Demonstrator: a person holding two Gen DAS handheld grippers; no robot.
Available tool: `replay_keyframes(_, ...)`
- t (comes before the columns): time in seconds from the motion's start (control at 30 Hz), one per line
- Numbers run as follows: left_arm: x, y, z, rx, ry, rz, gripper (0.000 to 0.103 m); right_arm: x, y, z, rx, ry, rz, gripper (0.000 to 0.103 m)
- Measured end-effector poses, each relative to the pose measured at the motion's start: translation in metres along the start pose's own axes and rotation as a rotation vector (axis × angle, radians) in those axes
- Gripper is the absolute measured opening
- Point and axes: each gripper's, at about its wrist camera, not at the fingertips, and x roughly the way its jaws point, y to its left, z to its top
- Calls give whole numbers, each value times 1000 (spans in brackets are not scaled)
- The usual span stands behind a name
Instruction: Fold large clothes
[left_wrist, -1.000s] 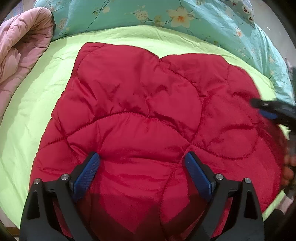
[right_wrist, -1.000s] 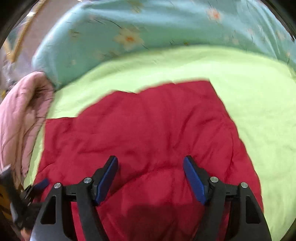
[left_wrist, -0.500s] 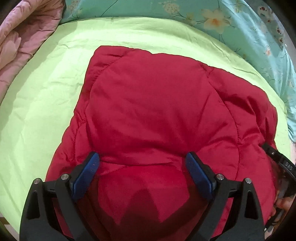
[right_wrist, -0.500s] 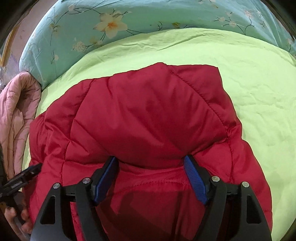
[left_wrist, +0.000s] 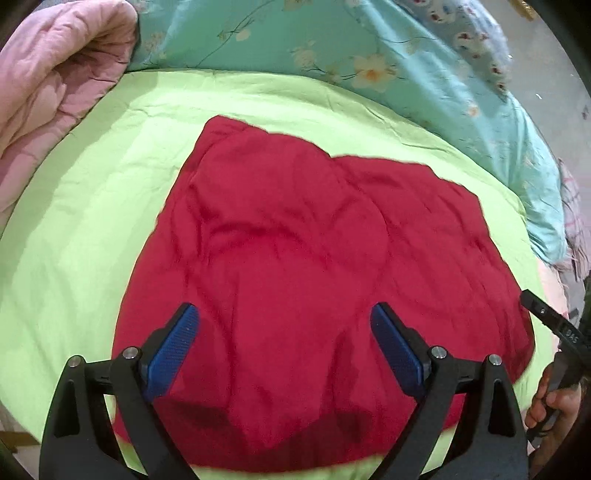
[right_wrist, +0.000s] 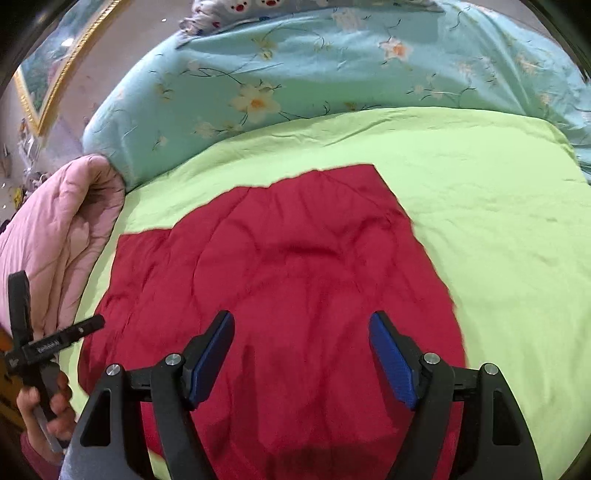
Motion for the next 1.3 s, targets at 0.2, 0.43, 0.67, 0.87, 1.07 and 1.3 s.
replay_keyframes(0.2, 9, 2, -36, 28, 31, 20, 95, 4, -27, -51, 45, 72, 5, 77)
replay_keyframes(0.43, 24, 0, -38, 29, 28, 72, 103, 12, -31, -61, 64, 58, 16, 77)
replay_keyframes(0.67, 14, -3, -46, 27, 27, 92, 103, 0, -22, -65, 39, 38, -23, 77)
replay_keyframes(0.87, -12, -5, -62, 8, 9, 51, 103, -44, 1, -71, -15, -23, -14, 77)
replay_keyframes(1.07, -35, -7, -83, -2, -3, 19, 103, -73, 20, -88, -70, -54, 1, 77)
replay_keyframes(1.3, -61, -16, -104, 20, -20, 37, 103, -90, 39, -113, -124, -39, 6, 77)
